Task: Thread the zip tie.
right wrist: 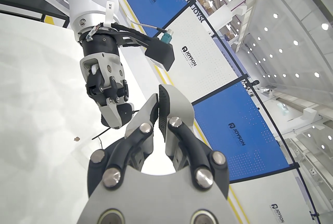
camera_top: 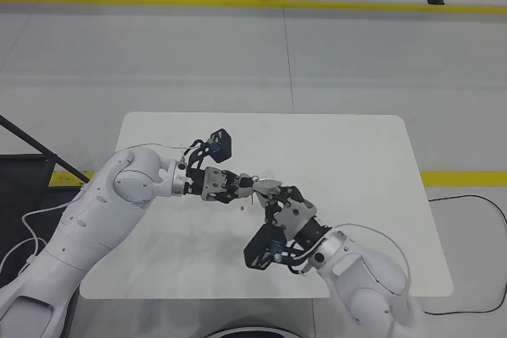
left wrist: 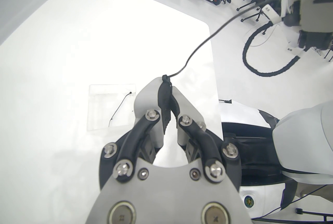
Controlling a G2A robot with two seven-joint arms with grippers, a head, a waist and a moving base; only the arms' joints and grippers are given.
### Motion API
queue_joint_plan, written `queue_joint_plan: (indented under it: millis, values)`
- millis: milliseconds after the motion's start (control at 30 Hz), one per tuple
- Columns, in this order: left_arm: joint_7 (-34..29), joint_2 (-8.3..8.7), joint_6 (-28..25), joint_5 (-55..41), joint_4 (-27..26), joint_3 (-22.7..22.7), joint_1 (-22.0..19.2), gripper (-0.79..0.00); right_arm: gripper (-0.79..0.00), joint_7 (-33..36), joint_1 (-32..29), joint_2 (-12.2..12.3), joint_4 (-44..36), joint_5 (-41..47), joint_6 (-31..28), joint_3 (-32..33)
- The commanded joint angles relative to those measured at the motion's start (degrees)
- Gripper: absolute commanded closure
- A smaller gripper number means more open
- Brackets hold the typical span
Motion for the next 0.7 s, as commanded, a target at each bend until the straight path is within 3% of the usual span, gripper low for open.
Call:
queue_joint_plan:
  millis: [0,200,667]
  values:
    - [0.0,0.0,0.0,0.0,0.0,0.0,0.0,0.0,0.0,0.2,0.1,-0.1,0.2,-0.1,-0.1,-0.2]
    - [0.0,0.0,0.0,0.0,0.0,0.0,0.0,0.0,0.0,1.4,0.9,-0.3,0.8,-0.9,-2.0,-1.1]
    - [0.0,0.0,0.0,0.0,0.0,0.0,0.0,0.0,0.0,-1.7,1.6,0.2,1.3,0.8,-13.5,0.2]
